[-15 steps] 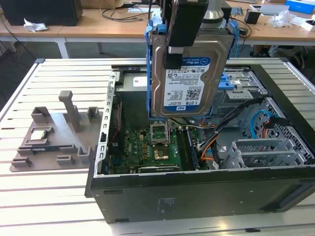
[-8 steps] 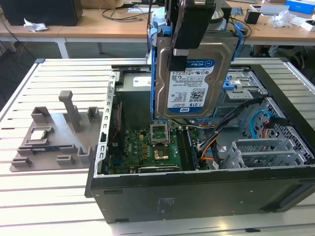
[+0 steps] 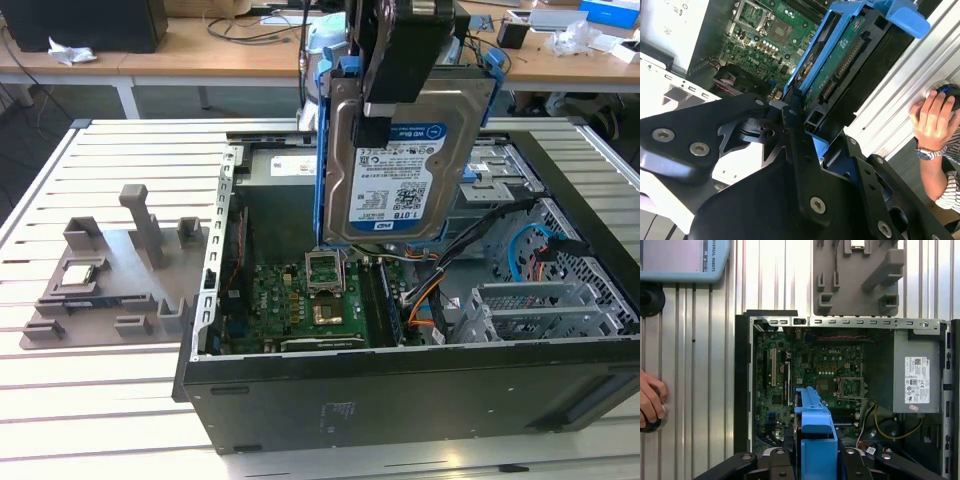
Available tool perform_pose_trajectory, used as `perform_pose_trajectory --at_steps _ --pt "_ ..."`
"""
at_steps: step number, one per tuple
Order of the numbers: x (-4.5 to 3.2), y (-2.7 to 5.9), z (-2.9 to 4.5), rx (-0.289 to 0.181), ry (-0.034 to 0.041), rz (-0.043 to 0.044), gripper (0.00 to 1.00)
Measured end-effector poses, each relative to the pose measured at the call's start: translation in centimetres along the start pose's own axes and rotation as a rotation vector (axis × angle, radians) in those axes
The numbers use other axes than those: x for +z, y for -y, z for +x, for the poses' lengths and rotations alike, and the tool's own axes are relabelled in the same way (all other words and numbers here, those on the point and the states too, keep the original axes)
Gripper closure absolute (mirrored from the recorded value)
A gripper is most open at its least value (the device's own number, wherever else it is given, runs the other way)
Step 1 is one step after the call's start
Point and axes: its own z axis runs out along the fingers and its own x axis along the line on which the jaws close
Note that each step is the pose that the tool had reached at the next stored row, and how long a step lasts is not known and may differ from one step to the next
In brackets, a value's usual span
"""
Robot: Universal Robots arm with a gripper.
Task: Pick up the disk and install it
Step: 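Pick up the disk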
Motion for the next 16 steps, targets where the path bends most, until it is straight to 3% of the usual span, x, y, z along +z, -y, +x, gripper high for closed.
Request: perform_pose_trajectory --at_steps 5,8,12,16 --pt "0.08 0.5 0.48 0.0 0.0 -0.0001 0.64" --pt "0.12 1.88 0.51 0.0 -0.0002 -0.0005 0.64" --pt "0.17 2.91 0.52 0.0 -0.0002 -0.0008 0.64" --pt "0.2 3.38 0.53 0.0 -0.0002 -0.0009 0.64"
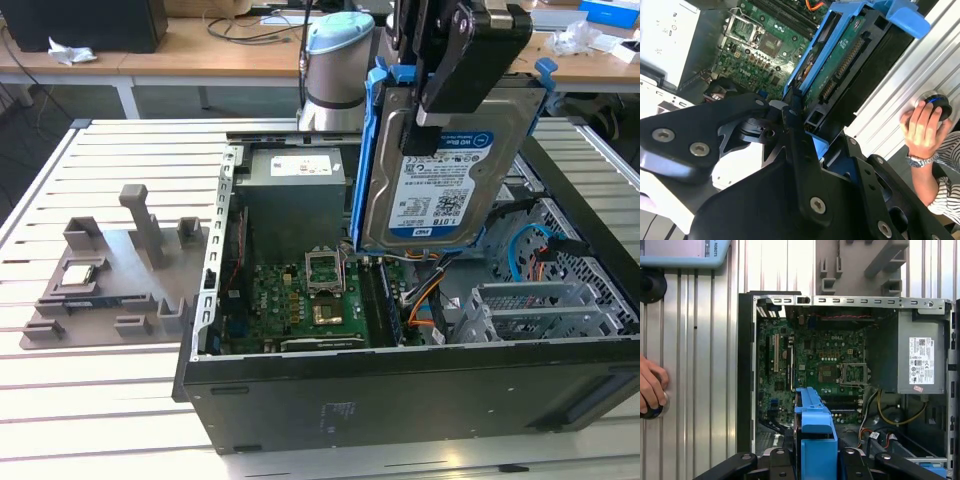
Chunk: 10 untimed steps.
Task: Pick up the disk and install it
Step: 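Pick up the disk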
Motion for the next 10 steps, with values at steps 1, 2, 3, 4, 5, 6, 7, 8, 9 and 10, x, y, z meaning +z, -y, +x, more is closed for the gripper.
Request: perform_pose_trajectory --at_steps 1,2,3,4,5,6,7,8,9,10 --pt "0.01 0.18 0.0 0.0 0.0 0.0 0.64" --pt "0.03 0.4 0.01 0.0 0.0001 0.0 0.64" --pt "0.05 0.65 0.01 0.0 0.0 0.0 0.64" --pt "0.06 0.94 0.01 0.0 0.0 0.0 0.64" --pt "0.09 1.32 0.01 0.0 0.0 -0.0001 0.64" --pt "0.1 1.53 0.02 0.0 0.0 -0.0002 0.64" --pt "0.12 1.68 0.02 0.0 0.0 -0.0002 0.64" --pt "0.12 1.77 0.02 0.0 -0.0001 -0.0002 0.64" --pt "0.13 1.92 0.02 0.0 0.0 -0.0002 0.64" --pt "0.14 2.02 0.02 0.0 0.0 -0.0002 0.64"
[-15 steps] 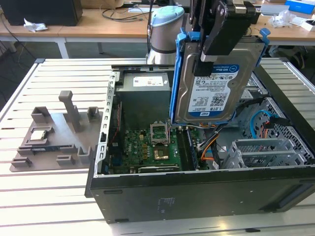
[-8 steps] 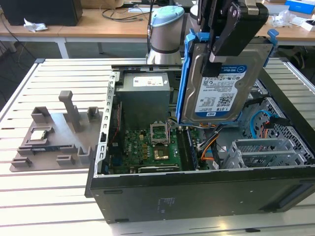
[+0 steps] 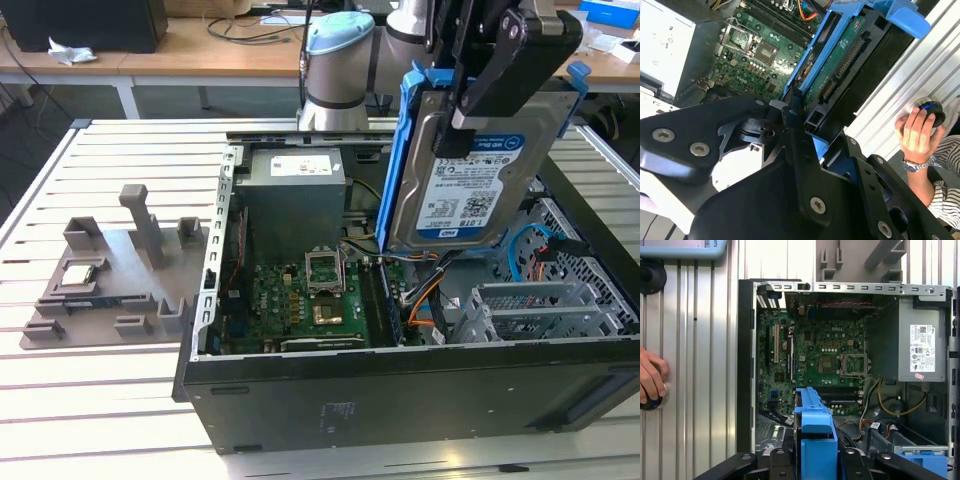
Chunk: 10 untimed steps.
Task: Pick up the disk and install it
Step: 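Pick up the disk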
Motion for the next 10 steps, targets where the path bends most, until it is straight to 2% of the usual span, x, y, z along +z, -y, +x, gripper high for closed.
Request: perform_pose_trajectory --at_steps 6,10 --pt "0.06 0.91 0.01 0.0 0.0 0.0 0.64" --pt "0.09 1.2 0.01 0.0 0.0 0.0 0.64"
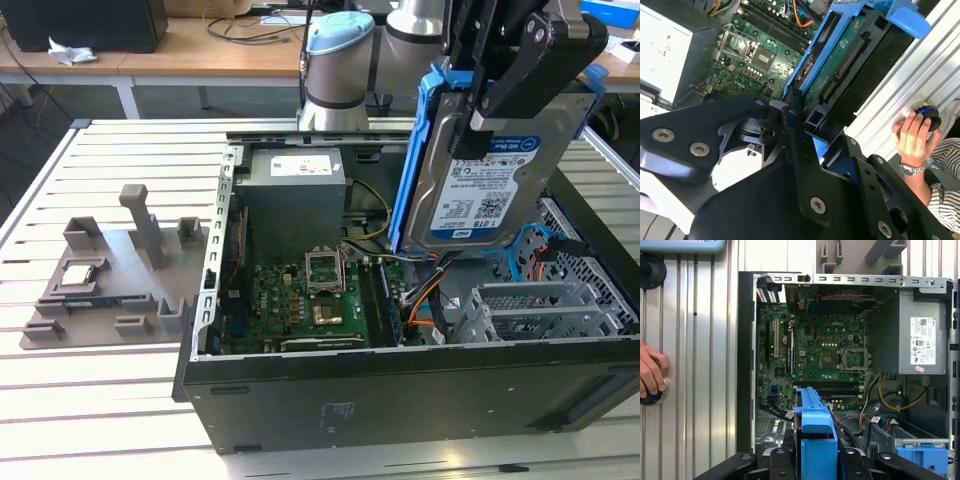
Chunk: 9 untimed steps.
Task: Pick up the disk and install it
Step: 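Pick up the disk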
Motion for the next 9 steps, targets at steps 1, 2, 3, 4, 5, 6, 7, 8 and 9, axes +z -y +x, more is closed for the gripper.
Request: perform_pose_trajectory --at_steps 1,2,3,4,5,6,7,8,9 --pt "0.01 0.14 0.0 0.0 0.0 0.0 0.64" --pt "0.02 0.26 0.01 0.0 0.0 0.0001 0.64" --pt "0.04 0.37 0.01 0.0 0.0001 0.0001 0.64" --pt "0.04 0.43 0.01 0.0 0.0 0.0001 0.64" --pt "0.05 0.5 0.01 0.0 0.0 0.0001 0.64" --pt "0.05 0.57 0.01 0.0 0.0001 0.0 0.64" --pt "0.06 0.64 0.01 0.0 0.0 0.0001 0.64" --pt "0.07 0.72 0.02 0.0 0.0 0.0001 0.64" --pt "0.08 0.8 0.02 0.0 0.0001 0.0001 0.64"
